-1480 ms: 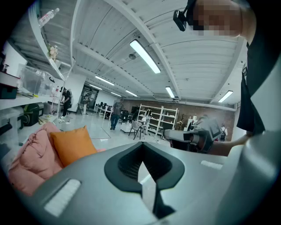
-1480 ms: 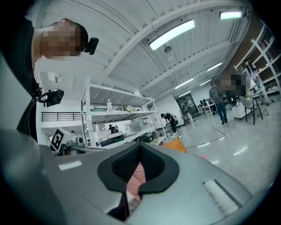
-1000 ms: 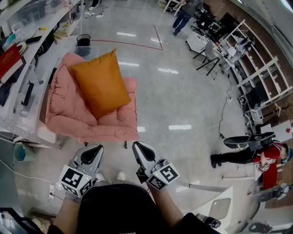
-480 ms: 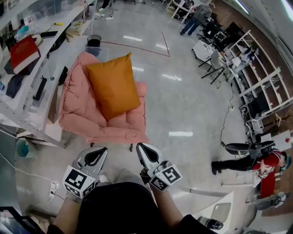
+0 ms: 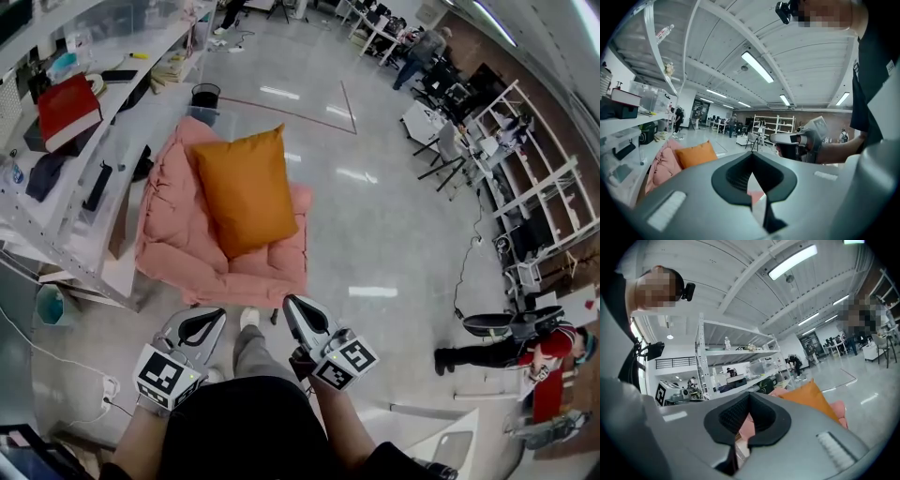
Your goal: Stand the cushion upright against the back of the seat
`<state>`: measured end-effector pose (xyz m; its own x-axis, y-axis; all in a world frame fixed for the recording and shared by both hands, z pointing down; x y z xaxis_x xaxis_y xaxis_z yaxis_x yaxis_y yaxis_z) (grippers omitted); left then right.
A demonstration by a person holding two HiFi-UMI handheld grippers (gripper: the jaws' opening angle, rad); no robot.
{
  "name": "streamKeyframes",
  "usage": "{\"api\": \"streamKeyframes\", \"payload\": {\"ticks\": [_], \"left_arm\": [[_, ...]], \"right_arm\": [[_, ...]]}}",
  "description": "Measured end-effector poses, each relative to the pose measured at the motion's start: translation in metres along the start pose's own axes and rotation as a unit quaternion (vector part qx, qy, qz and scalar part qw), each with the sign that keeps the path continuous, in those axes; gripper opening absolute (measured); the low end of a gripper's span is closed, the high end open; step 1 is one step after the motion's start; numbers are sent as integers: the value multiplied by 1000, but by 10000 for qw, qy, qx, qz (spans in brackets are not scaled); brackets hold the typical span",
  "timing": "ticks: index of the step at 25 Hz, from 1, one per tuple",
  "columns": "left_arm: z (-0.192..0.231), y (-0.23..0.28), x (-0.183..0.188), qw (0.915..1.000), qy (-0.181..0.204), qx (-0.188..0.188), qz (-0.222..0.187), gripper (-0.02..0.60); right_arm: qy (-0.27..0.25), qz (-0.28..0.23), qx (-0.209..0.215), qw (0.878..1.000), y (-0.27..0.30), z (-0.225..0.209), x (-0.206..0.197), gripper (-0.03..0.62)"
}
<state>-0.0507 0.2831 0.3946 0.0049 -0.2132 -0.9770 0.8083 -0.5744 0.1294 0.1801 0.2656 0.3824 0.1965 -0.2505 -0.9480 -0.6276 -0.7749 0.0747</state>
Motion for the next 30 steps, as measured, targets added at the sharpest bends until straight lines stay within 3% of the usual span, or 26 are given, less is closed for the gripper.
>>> {"api": "streamKeyframes", "payload": {"ticks": [4, 8, 15, 20, 24, 30], "left_arm": [[11, 4, 3, 9998, -159, 54, -63, 20], [24, 11, 6, 9991, -367, 224, -27, 20], [66, 32, 12, 9955, -808, 455, -206, 20], [90, 60, 23, 9964, -633, 560, -94, 20], [111, 85, 33, 9951, -714, 689, -28, 20], [143, 118, 37, 9892, -833, 1198, 136, 20]], "right_arm": [[-130, 149, 231, 9995, 14, -3, -4, 5], [140, 159, 526, 9984, 28, -13, -4, 5], [515, 123, 403, 9978, 61, -53, 5, 5], [596, 61, 362, 9975, 84, -89, 21, 5], [729, 78, 356, 9967, 106, -120, 34, 5], [763, 157, 448, 9960, 138, -167, 55, 6]]}}
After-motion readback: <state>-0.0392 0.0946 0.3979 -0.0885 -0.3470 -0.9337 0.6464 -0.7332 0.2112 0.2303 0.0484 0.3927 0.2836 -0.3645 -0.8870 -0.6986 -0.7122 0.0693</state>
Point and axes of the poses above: the fingertips, and each gripper's own axes: y forward along the fingers, z to its left, x out of its top, the point moved 8 cm from there along -y, backward along the fingers, and after that the axes turned 4 degrees about -x, right-handed, at the moved point
